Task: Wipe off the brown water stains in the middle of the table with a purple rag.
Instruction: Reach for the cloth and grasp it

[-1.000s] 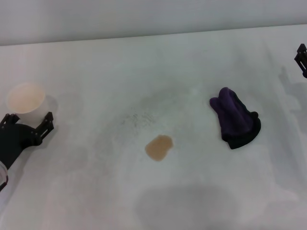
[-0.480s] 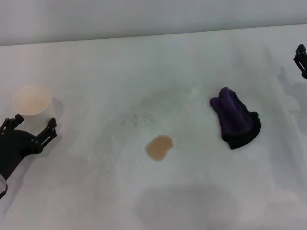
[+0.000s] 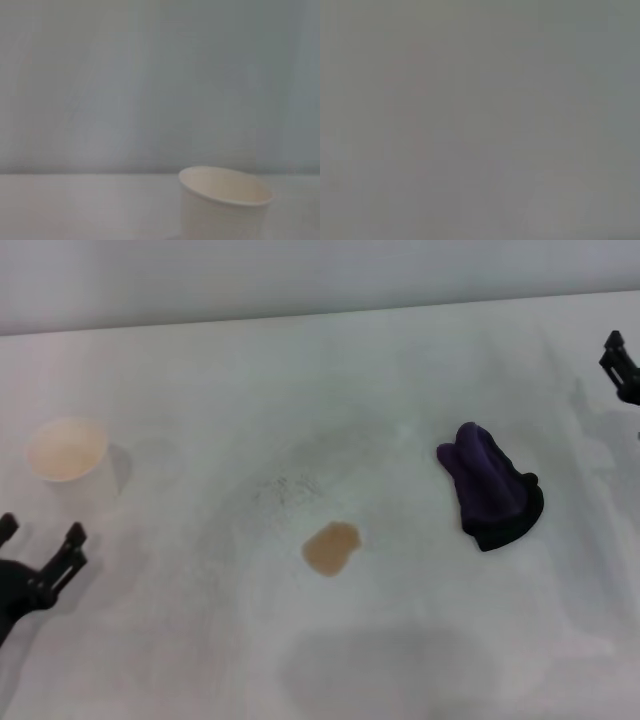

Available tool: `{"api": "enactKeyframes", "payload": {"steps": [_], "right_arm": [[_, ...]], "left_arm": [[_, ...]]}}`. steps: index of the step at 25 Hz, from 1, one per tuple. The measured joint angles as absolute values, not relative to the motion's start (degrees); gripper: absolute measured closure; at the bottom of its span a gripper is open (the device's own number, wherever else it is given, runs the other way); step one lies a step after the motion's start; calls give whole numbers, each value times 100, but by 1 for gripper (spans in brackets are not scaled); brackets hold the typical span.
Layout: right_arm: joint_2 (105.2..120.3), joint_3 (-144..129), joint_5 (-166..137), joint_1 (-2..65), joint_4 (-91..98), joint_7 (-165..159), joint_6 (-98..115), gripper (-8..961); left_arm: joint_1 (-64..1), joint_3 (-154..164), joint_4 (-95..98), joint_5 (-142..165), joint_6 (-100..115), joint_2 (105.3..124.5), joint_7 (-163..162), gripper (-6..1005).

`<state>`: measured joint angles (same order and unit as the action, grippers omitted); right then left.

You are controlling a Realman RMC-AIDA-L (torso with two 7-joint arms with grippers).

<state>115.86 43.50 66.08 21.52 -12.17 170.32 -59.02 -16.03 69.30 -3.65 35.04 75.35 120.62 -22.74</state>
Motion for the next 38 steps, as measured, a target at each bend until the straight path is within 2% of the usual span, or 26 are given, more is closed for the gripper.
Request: {"api": "enactKeyframes", "payload": {"steps": [4, 5, 9, 19, 28, 33, 38], "right_arm": [[11477, 3868, 6202, 2328, -1399, 16367, -5615, 88], [11477, 3868, 6202, 2328, -1399, 16367, -5615, 88], [11320, 3753, 5088, 2711, -1420, 15508, -5184, 88], [10301, 3747, 930, 4085, -1817, 11321, -3772, 96], [9791, 3776, -2203, 5179, -1494, 7625, -4317, 100], [9692, 3746, -3263, 5583, -943, 6512, -5090, 101], [9740, 3736, -4509, 6033, -635, 5636, -5377, 102]], "left_arm": [[-1212, 6917, -393, 3014, 8182, 12062, -2283, 106], [-1212, 6917, -393, 3014, 8182, 12062, -2283, 106], [-1155, 6917, -394, 2747, 8264, 12022, -2298, 106], [-1258, 6918, -339, 2557, 8288, 12006, -2302, 106], [-1374, 6917, -329, 2520, 8281, 11992, -2295, 107], [-1434, 6916, -304, 2509, 8241, 11980, -2273, 107], [-1494, 6917, -264, 2449, 8209, 11971, -2254, 106]]}}
